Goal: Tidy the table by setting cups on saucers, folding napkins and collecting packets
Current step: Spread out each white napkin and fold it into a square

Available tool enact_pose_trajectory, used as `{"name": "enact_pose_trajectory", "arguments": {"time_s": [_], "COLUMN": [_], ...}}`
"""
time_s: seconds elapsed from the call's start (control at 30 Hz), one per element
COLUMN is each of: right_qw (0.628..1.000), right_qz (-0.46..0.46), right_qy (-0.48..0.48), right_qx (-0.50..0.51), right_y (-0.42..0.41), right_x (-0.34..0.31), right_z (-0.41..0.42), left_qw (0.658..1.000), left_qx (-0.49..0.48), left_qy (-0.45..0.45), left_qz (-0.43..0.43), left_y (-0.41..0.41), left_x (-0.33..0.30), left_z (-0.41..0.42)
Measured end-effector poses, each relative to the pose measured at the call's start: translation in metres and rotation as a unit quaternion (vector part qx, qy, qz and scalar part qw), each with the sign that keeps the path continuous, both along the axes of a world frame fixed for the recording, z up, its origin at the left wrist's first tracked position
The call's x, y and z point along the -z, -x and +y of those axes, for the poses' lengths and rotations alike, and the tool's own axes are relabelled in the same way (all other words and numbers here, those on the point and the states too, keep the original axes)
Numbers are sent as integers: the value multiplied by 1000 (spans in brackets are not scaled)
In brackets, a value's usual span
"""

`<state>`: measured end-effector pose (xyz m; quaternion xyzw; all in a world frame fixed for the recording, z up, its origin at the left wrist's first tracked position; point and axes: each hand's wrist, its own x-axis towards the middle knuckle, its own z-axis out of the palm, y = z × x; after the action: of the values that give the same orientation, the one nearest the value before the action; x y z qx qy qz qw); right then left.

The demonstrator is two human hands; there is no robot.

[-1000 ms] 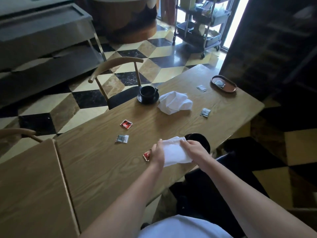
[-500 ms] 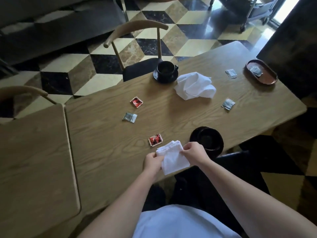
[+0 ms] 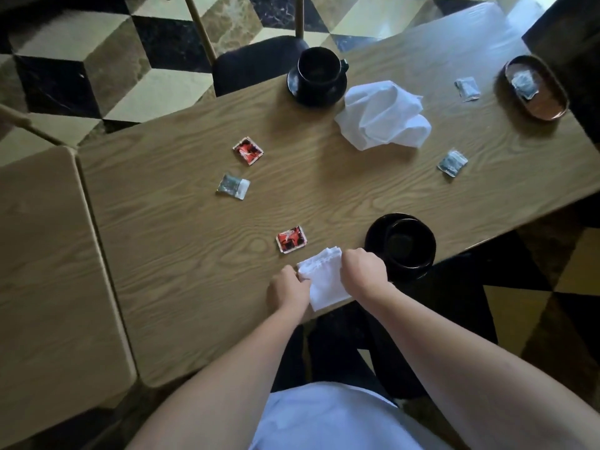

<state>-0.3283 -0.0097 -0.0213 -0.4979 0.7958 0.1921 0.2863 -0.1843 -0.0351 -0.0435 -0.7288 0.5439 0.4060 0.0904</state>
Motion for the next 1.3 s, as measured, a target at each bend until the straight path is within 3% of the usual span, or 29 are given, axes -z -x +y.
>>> {"name": "enact_pose_trajectory", "arguments": {"time_s": [0.2,0.3,0.4,0.47,0.57,0.7,0.87,0.93,1.1,1.2,1.3], "right_qw": [1000,997,978,939,835,719,527,506,507,476,475], "right_qz": [-7,-31,-90,-168,-269,-339,-462,-458,-428,-443,-467], "right_qy": [-19,20,74,116,172,199,161,165,196,217,269], "right_qx": [14,62,175,278,448,574,695,712,722,728,695], "right_y": [4,11,32,55,97,153,196,205,215,216,207], "right_x": [0,-16,-39,-54,-57,-38,-14,-4,12,12,-4], "right_z": [0,-13,-42,-64,-97,-139,-174,-181,-187,-186,-184], "left_qw": [1000,994,980,975,971,973,907,896,903,903,890], "left_qx": [28,-12,-32,-31,-39,-40,-222,-246,-258,-226,-206], "left_qy": [1,75,111,97,45,29,-146,-163,-115,-95,-59], "left_qz": [2,84,161,198,233,227,327,331,323,354,402], "left_y": [-6,8,46,79,125,177,230,247,265,252,219], "left_x": [-6,-27,-50,-64,-73,-61,-46,-40,-31,-40,-67], "left_z": [-15,-37,-79,-107,-141,-177,-207,-213,-217,-214,-213]}}
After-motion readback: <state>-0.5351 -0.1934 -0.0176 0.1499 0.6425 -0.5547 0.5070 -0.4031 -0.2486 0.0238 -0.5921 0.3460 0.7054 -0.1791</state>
